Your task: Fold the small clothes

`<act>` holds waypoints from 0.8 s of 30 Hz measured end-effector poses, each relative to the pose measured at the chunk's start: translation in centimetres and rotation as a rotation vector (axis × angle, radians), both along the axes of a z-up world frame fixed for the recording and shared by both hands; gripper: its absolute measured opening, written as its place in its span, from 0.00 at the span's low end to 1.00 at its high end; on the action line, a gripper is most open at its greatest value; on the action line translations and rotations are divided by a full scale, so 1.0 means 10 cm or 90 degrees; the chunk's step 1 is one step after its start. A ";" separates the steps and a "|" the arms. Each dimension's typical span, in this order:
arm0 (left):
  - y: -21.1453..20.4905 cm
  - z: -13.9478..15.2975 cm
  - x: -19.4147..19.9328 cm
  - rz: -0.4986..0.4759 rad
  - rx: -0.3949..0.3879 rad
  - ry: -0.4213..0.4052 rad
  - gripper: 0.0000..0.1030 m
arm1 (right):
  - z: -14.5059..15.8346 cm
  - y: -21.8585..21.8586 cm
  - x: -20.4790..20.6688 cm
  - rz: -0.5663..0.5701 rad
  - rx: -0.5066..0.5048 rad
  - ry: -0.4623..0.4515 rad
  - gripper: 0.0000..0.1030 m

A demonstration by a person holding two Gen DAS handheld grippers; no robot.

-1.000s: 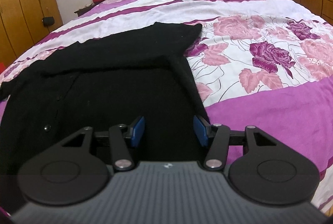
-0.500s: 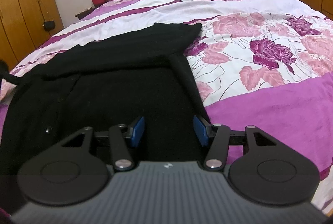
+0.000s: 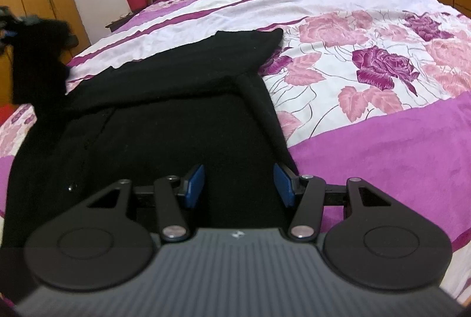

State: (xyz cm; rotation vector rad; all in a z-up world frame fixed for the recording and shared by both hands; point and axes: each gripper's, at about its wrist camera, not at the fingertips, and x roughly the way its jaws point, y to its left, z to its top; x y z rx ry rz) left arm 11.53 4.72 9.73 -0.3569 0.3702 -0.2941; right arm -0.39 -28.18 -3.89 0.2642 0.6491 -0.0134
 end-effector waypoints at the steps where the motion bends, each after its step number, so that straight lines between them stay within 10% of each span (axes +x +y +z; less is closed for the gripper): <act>1: -0.08 -0.08 0.04 -0.009 0.005 0.012 0.08 | 0.01 -0.01 0.01 -0.004 0.006 0.002 0.52; 16: -0.68 -1.09 0.20 -0.104 0.103 0.160 0.11 | -0.05 -0.06 0.00 0.003 0.029 -0.012 0.52; 21: -0.61 -1.04 0.02 -0.098 0.110 0.183 0.45 | -0.06 -0.06 0.00 0.003 0.028 -0.014 0.52; 24: -0.52 -0.97 -0.16 -0.086 0.130 0.178 0.48 | -0.05 -0.05 -0.01 0.000 0.030 -0.014 0.52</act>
